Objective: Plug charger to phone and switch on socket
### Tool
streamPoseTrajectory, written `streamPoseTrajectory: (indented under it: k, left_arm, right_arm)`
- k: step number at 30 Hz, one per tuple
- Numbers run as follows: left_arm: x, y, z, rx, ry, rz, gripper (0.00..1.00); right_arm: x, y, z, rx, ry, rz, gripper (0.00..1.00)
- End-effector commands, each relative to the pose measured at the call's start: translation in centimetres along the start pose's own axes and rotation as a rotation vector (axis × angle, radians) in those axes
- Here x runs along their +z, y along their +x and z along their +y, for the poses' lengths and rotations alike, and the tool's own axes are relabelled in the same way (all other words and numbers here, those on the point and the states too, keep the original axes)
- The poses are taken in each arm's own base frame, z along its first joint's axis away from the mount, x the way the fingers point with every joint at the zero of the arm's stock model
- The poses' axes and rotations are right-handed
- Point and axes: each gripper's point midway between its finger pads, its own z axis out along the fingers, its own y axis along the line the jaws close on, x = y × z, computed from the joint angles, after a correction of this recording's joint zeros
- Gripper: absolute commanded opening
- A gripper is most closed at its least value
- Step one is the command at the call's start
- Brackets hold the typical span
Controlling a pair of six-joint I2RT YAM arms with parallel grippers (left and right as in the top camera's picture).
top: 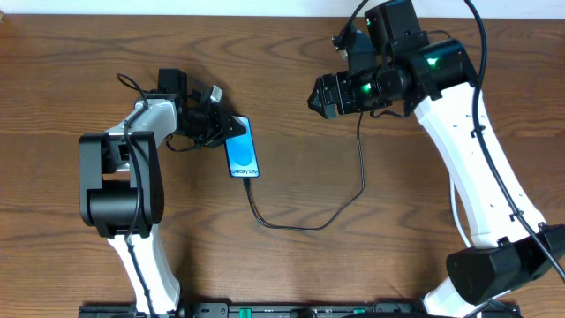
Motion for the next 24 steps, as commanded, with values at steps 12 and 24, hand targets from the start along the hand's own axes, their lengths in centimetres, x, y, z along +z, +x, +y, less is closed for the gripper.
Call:
streamPoseTrajectory:
  k: [12,24]
  left_arm:
    - [-0.2,0.0,2.4,-0.015,-0.143,-0.009,0.43]
    - [-1.6,0.2,7.2,-0.057,-0.431,-0.035,0.50]
  right_arm:
    - [-0.7,-0.1,0.4,-0.020,-0.002,-0.014,0.85]
    - [-0.7,-0.1,0.4,-0.020,-0.002,-0.014,0.85]
